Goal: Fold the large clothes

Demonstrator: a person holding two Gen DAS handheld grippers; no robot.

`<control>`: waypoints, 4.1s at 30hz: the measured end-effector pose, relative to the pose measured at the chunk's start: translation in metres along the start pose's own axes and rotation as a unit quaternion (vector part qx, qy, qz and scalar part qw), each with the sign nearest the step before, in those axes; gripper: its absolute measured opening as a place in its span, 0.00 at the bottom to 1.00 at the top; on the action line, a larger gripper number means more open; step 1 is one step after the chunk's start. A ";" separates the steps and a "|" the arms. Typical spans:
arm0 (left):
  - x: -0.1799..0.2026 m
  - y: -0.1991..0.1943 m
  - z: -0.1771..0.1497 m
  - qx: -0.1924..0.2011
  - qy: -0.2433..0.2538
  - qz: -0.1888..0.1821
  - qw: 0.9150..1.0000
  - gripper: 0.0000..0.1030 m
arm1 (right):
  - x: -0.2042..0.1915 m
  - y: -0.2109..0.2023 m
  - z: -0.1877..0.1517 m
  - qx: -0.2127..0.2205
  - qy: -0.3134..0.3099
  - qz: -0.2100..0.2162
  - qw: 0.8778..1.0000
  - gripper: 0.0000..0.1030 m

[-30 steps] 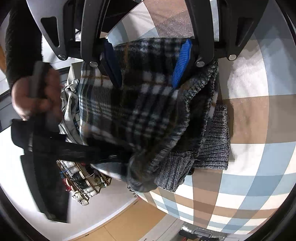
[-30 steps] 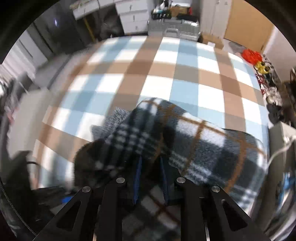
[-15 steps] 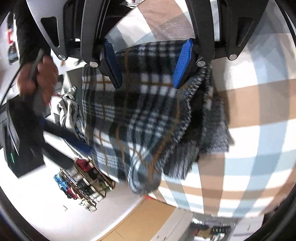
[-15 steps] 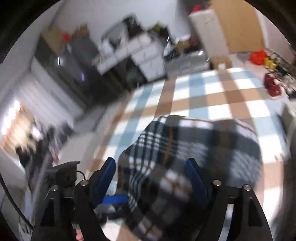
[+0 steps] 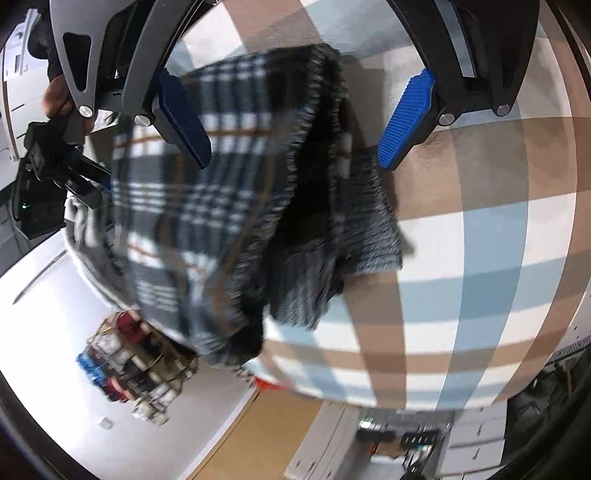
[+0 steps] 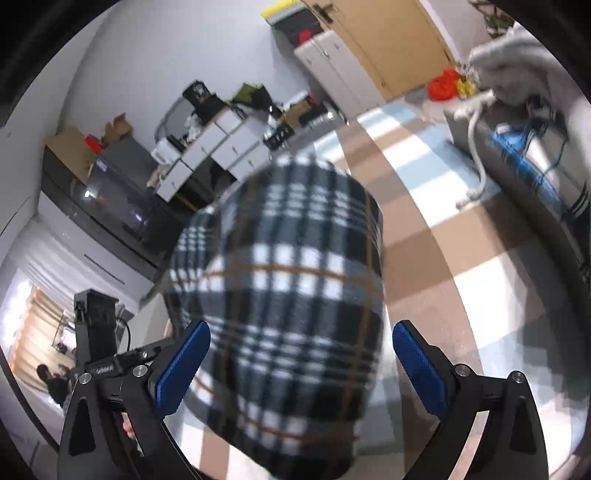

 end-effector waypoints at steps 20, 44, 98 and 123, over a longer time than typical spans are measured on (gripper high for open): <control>0.000 0.024 -0.013 -0.062 0.020 0.016 0.998 0.87 | 0.002 0.032 -0.011 -0.054 -0.020 0.015 0.998 0.99; 0.036 0.018 -0.041 -0.079 0.092 0.058 0.991 1.00 | 0.005 0.032 -0.001 -0.048 -0.064 0.006 0.997 0.98; -0.012 0.020 -0.012 -0.148 -0.035 -0.169 0.974 0.67 | 0.019 0.036 -0.032 -0.132 0.004 0.109 0.985 0.87; -0.019 -0.136 0.019 -0.031 -0.050 -0.184 0.981 0.61 | -0.098 -0.001 -0.035 -0.073 0.002 0.232 0.970 0.78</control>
Point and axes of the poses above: each gripper's, at about its wrist camera, not at the fingertips, and y roughly the way its jaws point, x to its right, z to its top, the point moved 6 cm from there along y, roughly the way its jaws point, and after that the axes turned 2 degrees about -x, right-handed, at the moved point
